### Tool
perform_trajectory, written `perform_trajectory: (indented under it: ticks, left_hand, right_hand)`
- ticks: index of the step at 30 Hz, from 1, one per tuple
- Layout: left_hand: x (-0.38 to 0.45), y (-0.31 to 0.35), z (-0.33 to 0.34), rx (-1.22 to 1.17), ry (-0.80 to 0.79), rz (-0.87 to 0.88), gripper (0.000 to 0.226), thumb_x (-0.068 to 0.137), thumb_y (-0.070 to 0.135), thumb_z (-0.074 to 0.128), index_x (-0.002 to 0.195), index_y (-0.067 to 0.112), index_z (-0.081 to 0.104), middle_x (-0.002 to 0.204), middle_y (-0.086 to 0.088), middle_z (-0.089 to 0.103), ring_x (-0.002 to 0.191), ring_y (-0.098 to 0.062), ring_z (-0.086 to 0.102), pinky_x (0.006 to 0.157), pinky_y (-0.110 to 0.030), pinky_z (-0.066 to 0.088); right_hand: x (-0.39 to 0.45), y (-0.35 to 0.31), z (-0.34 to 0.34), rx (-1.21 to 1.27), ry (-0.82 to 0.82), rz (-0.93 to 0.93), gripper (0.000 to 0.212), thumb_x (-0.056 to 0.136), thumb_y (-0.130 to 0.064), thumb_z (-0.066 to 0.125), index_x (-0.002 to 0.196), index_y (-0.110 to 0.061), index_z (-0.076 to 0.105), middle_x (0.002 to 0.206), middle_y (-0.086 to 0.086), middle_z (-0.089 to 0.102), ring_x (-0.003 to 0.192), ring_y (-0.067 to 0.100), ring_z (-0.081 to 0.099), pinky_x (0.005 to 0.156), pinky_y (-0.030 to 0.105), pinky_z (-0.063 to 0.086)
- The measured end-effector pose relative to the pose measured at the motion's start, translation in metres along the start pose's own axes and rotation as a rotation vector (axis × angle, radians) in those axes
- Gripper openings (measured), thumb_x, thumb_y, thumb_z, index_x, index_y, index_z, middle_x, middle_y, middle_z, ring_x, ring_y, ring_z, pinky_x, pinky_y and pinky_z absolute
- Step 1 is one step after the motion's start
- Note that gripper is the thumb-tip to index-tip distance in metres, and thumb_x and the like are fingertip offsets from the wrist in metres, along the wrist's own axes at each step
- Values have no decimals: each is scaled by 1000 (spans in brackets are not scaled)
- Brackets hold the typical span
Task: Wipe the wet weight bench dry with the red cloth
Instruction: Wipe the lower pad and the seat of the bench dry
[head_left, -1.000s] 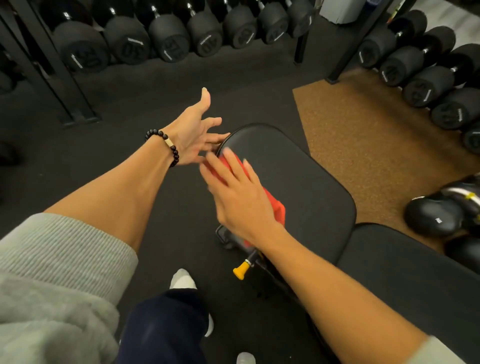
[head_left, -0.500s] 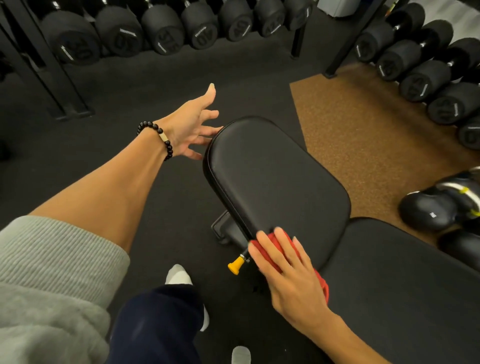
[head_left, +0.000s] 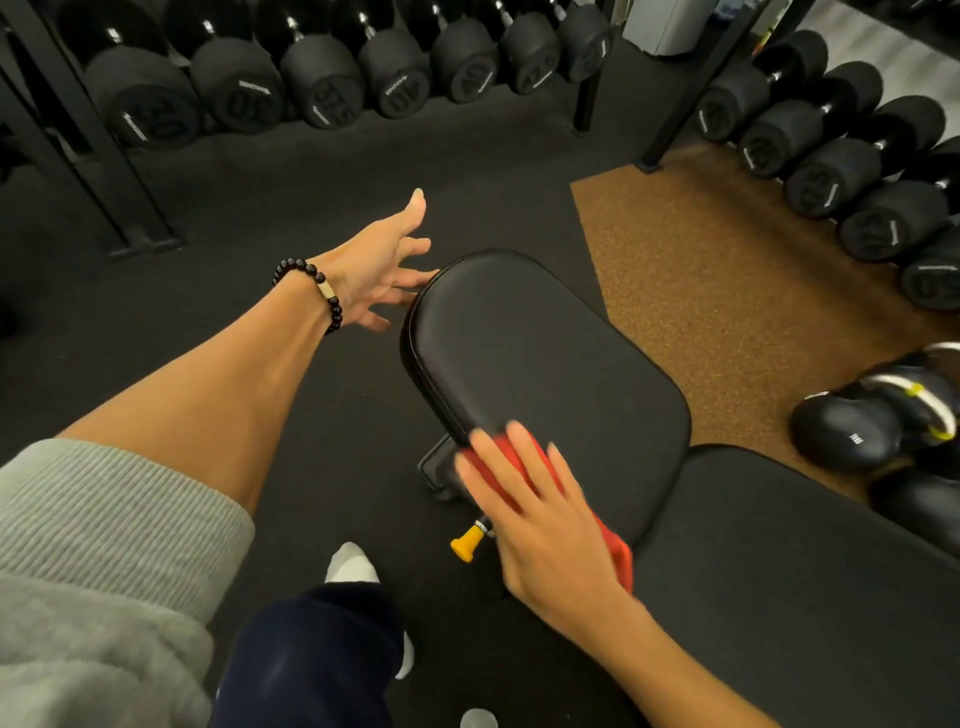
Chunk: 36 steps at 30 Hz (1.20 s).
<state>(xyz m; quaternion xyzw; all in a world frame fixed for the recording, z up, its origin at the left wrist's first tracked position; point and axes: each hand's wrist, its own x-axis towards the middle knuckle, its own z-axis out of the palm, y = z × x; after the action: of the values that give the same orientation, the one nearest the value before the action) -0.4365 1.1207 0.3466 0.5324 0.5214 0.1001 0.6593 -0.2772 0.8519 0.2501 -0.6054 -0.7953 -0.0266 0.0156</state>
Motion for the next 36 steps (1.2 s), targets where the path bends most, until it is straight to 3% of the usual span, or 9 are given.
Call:
perform_trajectory:
  ticks: [3,7,15,20,25,27,30,32,36]
  left_hand:
    - [2,-1,-3,-26,-10,4,90,82,87,23,155,34,25,153,-2,44,146,-28,31,117,-63,15]
    - [6,-2,-6,-34,-20,4,91,80,89,22,154,36,27,152,-2,44,146,-27,31,117,-63,16]
    - [7,-6,-8,-70,-9,2,91,81,88,22,154,35,27,149,-1,49,142,-25,37,116,-64,16]
    - [15,-12,31,-71,162,114,67,87,78,35,130,34,60,124,4,66,111,-18,62,98,-42,46]
    - [28,-23,68,132,594,259,52,95,64,32,82,18,53,101,2,60,92,-19,54,77,-36,36]
    - [26,-27,72,81,645,285,59,92,71,26,85,20,55,99,8,60,89,-14,55,76,-36,35]
    - [28,-24,72,-19,606,276,74,87,80,19,120,25,57,105,20,55,100,-10,50,90,-35,32]
    - [29,-21,62,-181,443,233,93,79,90,20,144,28,42,134,9,53,125,-15,48,108,-39,32]
    - [26,-13,32,-476,279,182,93,82,87,23,154,29,31,155,-7,37,133,-21,44,114,-45,31]
  right_hand:
    - [-35,11,12,27,0,9,83,87,-18,65,158,-24,23,167,0,13,154,29,7,118,53,27]
    - [58,-5,-8,131,83,30,72,92,-19,54,157,-22,23,166,3,17,153,30,9,120,52,24]
    - [205,61,-28,365,187,452,49,104,-41,28,150,-27,41,156,-4,38,149,23,23,117,55,22]
    - [126,129,-15,494,153,867,43,102,-43,24,127,-28,57,129,9,60,119,36,52,98,48,39]
    - [85,140,-6,510,190,1152,47,103,-40,22,126,-22,58,131,10,57,124,35,46,103,51,34]
    - [100,138,-8,458,160,1252,51,103,-40,21,126,-16,59,132,13,57,126,36,46,107,55,32]
    - [143,114,-15,351,216,1064,42,96,-31,26,118,-21,61,125,8,62,123,32,51,104,55,36]
    - [172,89,-19,271,284,767,43,94,-30,27,128,-25,54,131,0,57,127,28,46,102,54,39]
    - [184,42,-21,275,235,279,49,105,-34,28,153,-26,35,162,-3,29,152,24,15,121,51,17]
